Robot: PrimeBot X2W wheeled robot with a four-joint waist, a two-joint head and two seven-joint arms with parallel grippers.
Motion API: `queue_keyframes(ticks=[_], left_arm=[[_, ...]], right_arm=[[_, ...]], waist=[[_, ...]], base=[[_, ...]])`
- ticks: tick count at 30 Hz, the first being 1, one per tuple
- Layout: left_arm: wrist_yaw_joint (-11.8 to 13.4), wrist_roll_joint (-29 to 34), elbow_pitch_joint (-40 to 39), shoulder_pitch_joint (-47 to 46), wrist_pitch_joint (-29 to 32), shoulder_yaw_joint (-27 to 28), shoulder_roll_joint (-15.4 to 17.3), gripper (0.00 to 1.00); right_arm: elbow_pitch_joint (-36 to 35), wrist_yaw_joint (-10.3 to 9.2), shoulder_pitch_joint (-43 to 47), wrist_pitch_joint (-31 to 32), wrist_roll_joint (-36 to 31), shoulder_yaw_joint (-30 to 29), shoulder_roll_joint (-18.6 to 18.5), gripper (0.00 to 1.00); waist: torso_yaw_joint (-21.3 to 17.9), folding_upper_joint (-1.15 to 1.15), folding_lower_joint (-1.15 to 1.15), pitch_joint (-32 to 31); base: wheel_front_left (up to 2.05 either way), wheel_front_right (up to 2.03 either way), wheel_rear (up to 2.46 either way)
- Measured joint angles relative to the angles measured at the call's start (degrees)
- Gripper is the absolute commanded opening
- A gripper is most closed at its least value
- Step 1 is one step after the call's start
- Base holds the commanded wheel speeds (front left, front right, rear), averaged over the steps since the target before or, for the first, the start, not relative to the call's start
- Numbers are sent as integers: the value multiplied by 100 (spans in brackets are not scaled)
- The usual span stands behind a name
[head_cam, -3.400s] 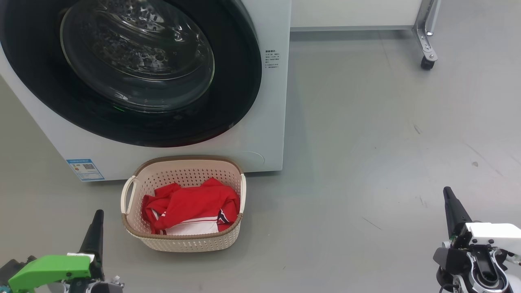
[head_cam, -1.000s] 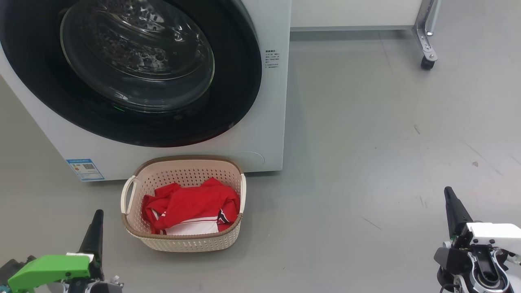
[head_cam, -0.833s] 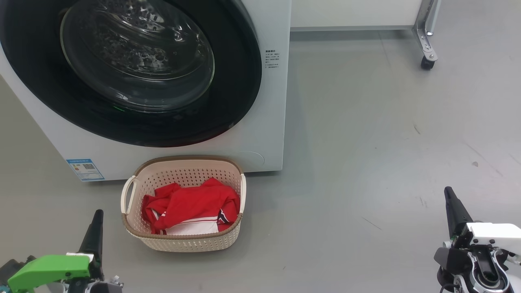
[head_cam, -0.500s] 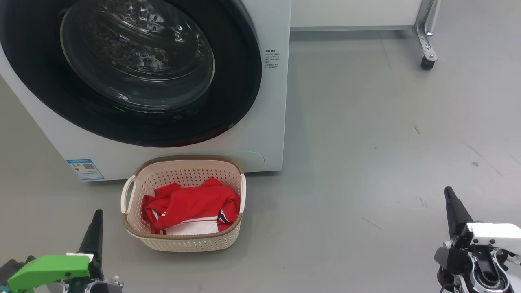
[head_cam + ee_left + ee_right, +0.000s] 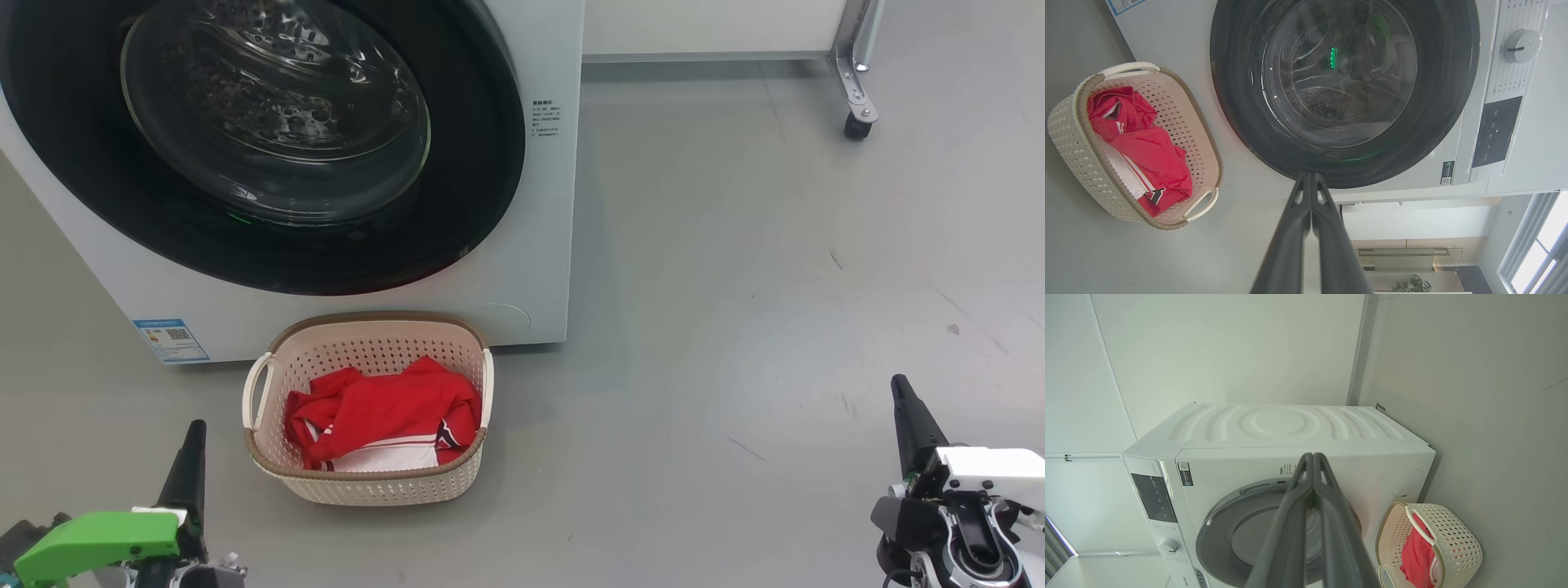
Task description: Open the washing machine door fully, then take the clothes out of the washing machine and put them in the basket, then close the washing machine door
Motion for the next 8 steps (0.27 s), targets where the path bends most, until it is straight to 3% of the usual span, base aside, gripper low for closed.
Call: queue_keyframes(ticks=[8], left_arm=[[0, 1, -4, 0, 0, 7, -1, 0]], right_arm=[[-1, 0, 0, 0, 0, -1, 0, 0]], waist=[[0, 0, 0, 0]], base=[[0, 0, 0]])
